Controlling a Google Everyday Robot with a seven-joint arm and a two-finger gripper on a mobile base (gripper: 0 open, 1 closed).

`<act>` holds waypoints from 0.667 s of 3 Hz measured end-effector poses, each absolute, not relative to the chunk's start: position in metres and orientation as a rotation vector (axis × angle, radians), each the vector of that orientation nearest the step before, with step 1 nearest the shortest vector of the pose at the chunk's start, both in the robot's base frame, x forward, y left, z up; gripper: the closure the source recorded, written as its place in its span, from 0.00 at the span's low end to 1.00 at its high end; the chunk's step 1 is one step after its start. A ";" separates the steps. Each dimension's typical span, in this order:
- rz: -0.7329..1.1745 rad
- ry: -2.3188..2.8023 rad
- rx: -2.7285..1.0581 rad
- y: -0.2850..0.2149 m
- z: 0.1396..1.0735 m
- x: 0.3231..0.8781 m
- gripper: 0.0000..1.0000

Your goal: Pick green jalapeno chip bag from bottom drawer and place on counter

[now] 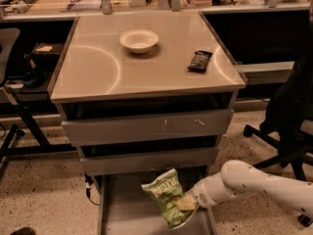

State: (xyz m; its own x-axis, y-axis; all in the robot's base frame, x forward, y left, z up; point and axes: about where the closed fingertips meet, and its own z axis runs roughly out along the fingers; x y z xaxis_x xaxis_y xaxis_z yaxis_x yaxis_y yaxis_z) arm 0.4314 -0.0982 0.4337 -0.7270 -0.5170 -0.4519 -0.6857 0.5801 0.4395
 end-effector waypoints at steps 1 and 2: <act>0.869 2.532 -0.998 -0.098 0.440 0.432 1.00; 0.860 2.528 -0.996 -0.097 0.450 0.432 1.00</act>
Offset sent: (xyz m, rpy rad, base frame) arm 0.0035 -0.0026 0.0331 -0.0151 -0.0366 -0.0103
